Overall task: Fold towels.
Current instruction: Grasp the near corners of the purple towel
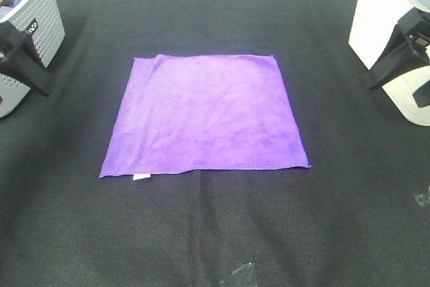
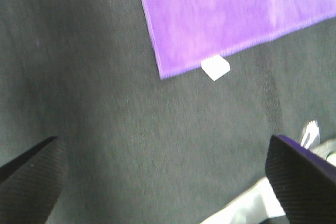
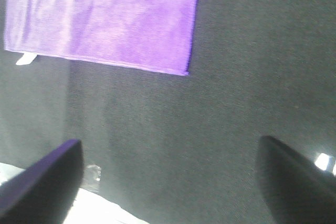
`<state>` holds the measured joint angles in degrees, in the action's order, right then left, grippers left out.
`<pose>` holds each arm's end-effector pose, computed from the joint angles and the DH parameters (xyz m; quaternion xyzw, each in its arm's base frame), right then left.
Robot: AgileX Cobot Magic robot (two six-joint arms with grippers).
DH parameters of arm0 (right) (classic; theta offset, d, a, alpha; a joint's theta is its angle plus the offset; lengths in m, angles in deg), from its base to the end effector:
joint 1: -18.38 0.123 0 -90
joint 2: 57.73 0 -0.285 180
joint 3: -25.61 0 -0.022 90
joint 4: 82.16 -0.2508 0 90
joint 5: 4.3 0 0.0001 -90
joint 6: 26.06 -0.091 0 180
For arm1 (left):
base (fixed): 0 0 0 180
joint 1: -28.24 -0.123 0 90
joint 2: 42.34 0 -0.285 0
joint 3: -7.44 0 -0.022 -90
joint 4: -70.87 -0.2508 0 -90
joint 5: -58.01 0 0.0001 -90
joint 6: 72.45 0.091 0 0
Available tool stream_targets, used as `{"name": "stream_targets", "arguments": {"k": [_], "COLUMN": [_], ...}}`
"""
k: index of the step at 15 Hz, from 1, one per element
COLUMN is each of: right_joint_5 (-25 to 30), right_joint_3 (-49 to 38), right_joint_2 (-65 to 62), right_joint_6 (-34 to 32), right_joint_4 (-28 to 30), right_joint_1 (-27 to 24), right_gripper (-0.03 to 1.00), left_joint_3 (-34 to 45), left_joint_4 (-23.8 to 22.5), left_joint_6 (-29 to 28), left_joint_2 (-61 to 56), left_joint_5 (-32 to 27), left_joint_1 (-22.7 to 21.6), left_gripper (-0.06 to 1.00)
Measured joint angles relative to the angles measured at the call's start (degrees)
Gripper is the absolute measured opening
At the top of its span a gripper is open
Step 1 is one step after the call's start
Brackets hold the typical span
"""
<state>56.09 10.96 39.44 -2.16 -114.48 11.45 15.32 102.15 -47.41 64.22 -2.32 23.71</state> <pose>0.2963 0.0066 0.2542 -0.0220 0.9656 0.2244 0.1296 0.3338 -0.0148 0.2323 0.0506 0.9684 -0.2209 0.1037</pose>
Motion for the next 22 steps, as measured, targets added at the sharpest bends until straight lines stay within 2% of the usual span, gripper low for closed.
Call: {"name": "stream_targets", "arguments": {"k": [2,5,7,8,11,14,16,19,22], "right_joint_5": [0.11,-1.72,-2.01,-2.01,0.00,0.92,1.26,-2.41,-3.67], "right_joint_3": [0.00,0.11,1.26,2.52,9.17,11.97,12.03,12.20,12.26], "right_joint_2": [1.95,5.10,10.66,13.75,22.23,26.93,27.33,28.30,32.60], "right_joint_6": [-2.18,-2.58,-0.57,1.83,8.94,9.85,9.97,10.08,11.17], "right_joint_4": [1.43,1.49,-0.52,-2.69,-11.00,-12.43,-12.55,-12.55,-13.41], "right_joint_1": [0.00,0.00,0.00,0.00,0.00,0.00,0.00,0.00,0.00], "right_gripper": [0.95,0.96,0.96,0.96,0.96,0.96,0.96,0.96,0.96], "left_joint_3": [0.00,0.00,0.00,0.00,0.00,0.00,-0.17,-1.95,-4.30], "left_joint_4": [0.52,0.92,2.64,4.18,13.46,18.62,19.19,20.11,20.91], "left_joint_6": [0.86,1.20,1.26,1.49,5.44,11.00,12.55,12.78,12.26], "left_joint_2": [2.41,2.46,3.38,4.58,10.60,14.50,17.02,21.03,24.52], "left_joint_5": [2.12,2.41,5.10,6.93,10.31,11.34,11.34,11.40,11.63], "left_joint_1": [-0.17,-0.17,-0.17,-0.17,-0.11,0.17,0.23,2.29,3.61], "left_gripper": [0.96,0.96,0.96,0.96,0.96,0.96,0.96,0.95,0.94]}}
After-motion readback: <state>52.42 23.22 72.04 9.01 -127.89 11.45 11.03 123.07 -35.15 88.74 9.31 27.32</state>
